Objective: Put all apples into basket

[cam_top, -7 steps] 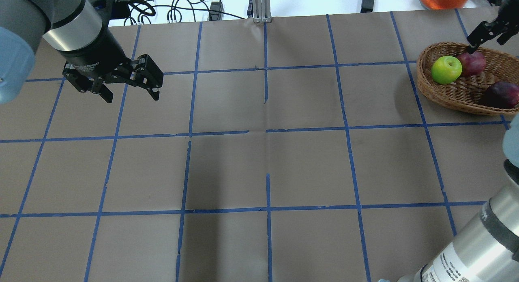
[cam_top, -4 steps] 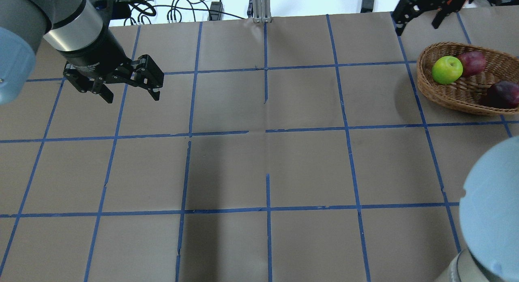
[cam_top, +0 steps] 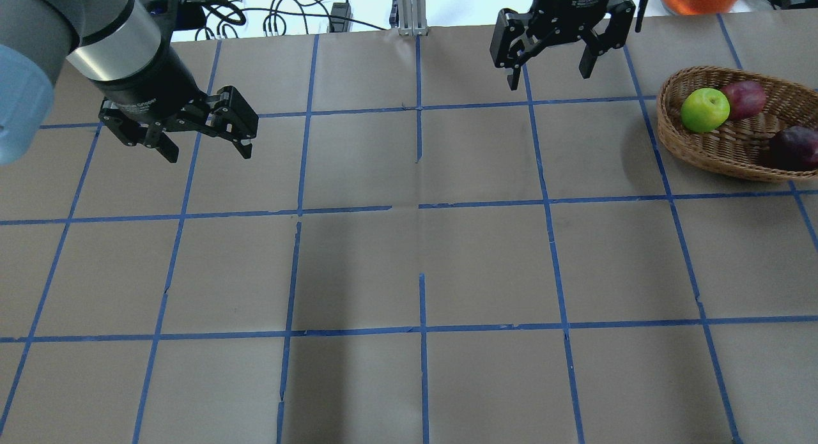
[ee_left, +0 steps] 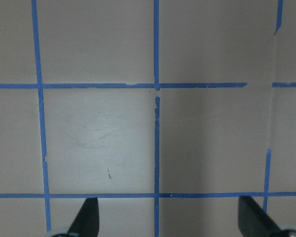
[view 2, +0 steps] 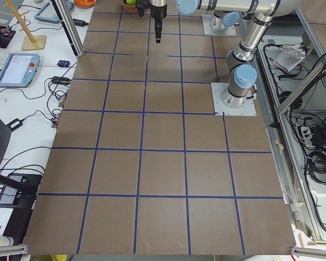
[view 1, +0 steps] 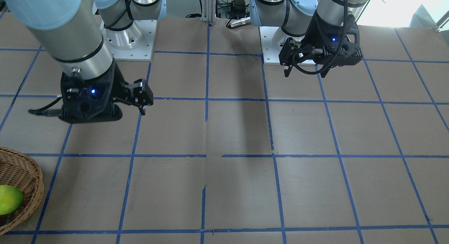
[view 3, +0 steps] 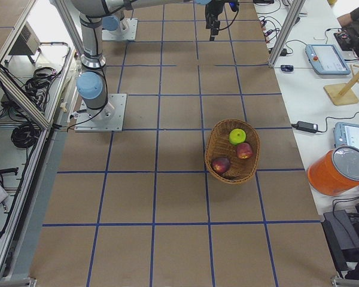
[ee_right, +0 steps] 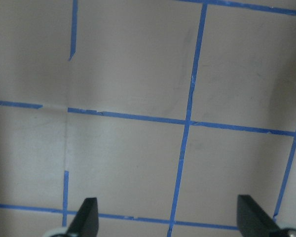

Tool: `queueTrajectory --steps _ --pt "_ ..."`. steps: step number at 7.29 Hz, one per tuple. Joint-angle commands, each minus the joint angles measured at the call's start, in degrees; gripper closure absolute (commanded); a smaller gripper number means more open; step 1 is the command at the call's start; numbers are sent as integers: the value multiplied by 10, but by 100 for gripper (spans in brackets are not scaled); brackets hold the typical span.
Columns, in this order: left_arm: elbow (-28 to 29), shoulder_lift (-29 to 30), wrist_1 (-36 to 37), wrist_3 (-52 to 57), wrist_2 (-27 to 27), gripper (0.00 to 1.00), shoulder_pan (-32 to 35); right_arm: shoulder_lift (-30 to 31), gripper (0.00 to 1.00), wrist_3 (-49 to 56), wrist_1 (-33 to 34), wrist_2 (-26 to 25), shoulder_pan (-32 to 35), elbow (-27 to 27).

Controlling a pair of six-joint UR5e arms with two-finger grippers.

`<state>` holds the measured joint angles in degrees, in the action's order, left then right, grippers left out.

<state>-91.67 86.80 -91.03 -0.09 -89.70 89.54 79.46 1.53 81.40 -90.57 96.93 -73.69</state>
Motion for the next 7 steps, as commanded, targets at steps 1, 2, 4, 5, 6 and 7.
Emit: queueTrajectory --steps 1,2,4,5,6,7 --pt "0 0 1 0 1 0 -1 46 0 34 51 1 -48 -85" --pt "0 0 1 0 1 0 -1 39 0 35 76 5 -77 -91" --pt "0 -1 1 0 0 0 -1 37 0 -29 73 0 -64 -85" --pt "0 -1 1 0 1 0 -2 34 0 -30 75 -3 -48 -85" --pt "0 -1 0 0 0 0 -1 31 0 -21 75 2 -47 -84" --pt "0 -2 0 -1 1 0 -1 30 0 -19 75 4 -55 -85"
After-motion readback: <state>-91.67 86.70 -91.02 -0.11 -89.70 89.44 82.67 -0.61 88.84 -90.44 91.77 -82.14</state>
